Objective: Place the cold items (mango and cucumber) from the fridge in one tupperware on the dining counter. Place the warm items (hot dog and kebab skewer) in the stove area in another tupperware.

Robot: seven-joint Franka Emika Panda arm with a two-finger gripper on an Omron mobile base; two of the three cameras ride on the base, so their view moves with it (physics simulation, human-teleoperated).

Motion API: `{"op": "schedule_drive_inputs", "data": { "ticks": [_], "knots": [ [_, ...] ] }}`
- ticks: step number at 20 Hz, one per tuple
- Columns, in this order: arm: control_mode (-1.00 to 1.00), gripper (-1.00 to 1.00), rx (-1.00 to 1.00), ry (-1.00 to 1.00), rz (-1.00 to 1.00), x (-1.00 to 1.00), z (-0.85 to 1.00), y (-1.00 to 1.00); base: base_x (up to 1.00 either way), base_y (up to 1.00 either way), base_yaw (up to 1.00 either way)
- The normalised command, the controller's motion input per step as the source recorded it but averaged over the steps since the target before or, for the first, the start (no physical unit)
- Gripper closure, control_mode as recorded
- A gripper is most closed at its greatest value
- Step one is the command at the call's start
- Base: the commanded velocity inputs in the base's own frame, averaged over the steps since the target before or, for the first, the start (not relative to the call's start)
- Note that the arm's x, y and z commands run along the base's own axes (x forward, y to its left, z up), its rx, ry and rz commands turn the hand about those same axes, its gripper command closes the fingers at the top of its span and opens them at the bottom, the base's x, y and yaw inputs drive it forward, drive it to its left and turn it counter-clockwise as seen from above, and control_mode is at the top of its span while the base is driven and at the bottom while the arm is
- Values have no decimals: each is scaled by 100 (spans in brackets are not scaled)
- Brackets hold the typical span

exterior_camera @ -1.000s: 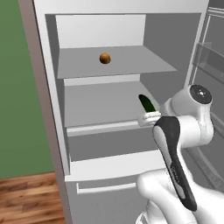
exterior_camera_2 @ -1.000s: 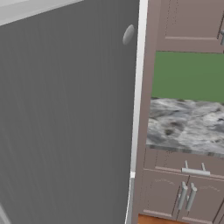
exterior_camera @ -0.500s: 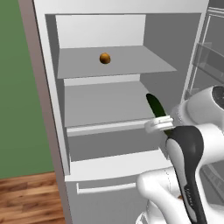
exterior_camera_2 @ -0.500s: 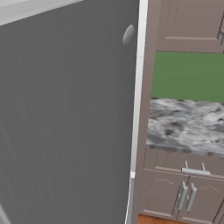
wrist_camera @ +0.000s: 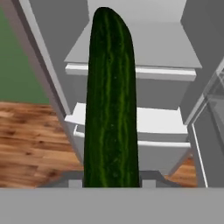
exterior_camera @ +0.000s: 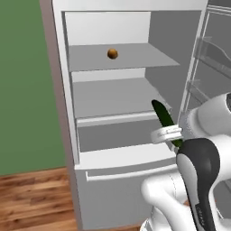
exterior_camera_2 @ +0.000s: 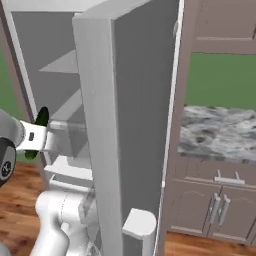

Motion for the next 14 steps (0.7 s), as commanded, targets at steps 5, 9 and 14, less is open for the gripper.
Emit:
{"op": "schedule_drive_inputs", "data": {
  "ticks": [5,9,14],
  "knots": [
    [100,100,0,0,0,0,0,0,-42,84,-22],
    [100,100,0,0,0,0,0,0,-38,82,-85],
    [100,100,0,0,0,0,0,0,-32,69,-100]
  ]
}}
